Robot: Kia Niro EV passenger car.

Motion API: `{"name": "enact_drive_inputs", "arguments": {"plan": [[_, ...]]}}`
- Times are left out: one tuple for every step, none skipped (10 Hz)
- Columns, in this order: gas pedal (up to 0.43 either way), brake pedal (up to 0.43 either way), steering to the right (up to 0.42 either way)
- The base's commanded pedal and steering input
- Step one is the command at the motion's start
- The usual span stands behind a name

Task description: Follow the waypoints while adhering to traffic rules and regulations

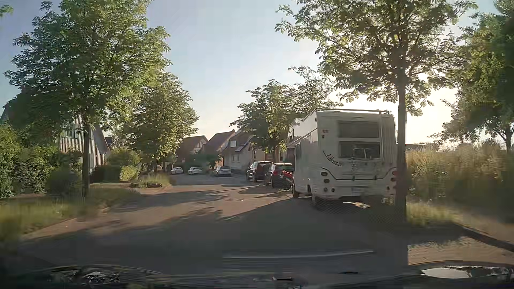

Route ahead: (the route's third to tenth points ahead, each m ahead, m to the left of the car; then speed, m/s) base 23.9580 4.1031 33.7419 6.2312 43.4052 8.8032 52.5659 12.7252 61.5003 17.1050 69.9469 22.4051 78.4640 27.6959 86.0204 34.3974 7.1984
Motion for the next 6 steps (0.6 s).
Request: {"name": "enact_drive_inputs", "arguments": {"plan": [[0.059,0.0,-0.043],[0.059,0.0,-0.041],[0.059,0.0,-0.038],[0.059,0.0,-0.035],[0.059,0.0,-0.031],[0.059,0.0,-0.03]]}}
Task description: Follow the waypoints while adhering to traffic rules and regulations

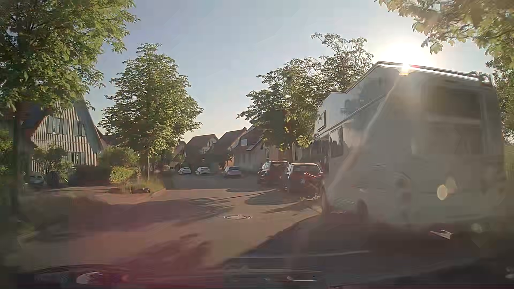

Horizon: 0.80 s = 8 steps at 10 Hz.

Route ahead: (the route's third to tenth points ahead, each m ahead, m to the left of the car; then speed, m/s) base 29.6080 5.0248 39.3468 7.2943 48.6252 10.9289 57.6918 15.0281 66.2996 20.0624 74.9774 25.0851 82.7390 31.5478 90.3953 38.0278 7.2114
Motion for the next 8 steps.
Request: {"name": "enact_drive_inputs", "arguments": {"plan": [[0.059,0.0,-0.03],[0.059,0.0,-0.029],[0.059,0.0,-0.029],[0.059,0.0,-0.03],[0.059,0.0,-0.03],[0.059,0.0,-0.03],[0.059,0.0,-0.029],[0.059,0.0,-0.03]]}}
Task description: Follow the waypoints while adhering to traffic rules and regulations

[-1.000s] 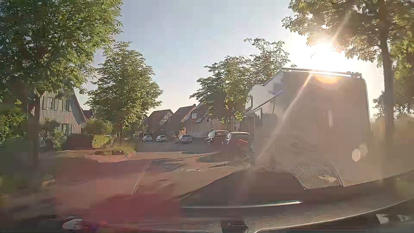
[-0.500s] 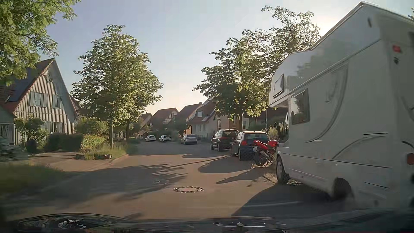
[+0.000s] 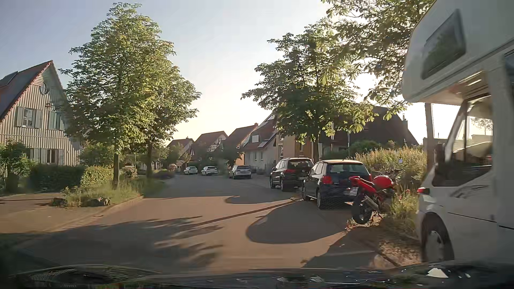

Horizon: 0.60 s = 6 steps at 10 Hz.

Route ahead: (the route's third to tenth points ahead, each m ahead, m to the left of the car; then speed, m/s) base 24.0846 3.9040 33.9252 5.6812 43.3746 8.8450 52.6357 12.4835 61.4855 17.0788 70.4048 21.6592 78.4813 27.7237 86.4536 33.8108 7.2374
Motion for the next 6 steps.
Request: {"name": "enact_drive_inputs", "arguments": {"plan": [[0.059,0.0,-0.03],[0.059,0.0,-0.031],[0.059,0.0,-0.034],[0.059,0.0,-0.037],[0.059,0.0,-0.039],[0.059,0.0,-0.039]]}}
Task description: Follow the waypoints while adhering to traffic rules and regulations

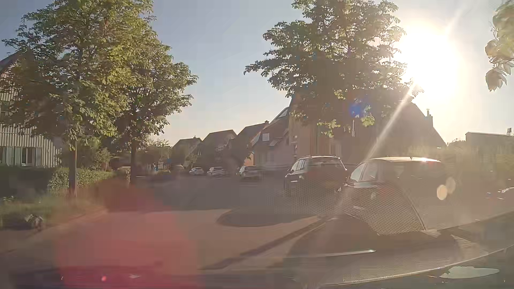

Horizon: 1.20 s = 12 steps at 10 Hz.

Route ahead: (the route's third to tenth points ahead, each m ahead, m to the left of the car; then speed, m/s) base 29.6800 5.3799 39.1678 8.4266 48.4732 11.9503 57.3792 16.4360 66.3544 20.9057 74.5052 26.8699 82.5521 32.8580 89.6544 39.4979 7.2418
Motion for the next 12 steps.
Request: {"name": "enact_drive_inputs", "arguments": {"plan": [[0.059,0.0,-0.04],[0.059,0.0,-0.041],[0.059,0.0,-0.041],[0.059,0.0,-0.041],[0.059,0.0,-0.041],[0.047,0.0,-0.041],[0.02,0.0,-0.041],[0.008,0.0,-0.041],[0.008,0.0,-0.04],[0.008,0.0,-0.039],[0.008,0.0,-0.039],[0.02,0.0,-0.039]]}}
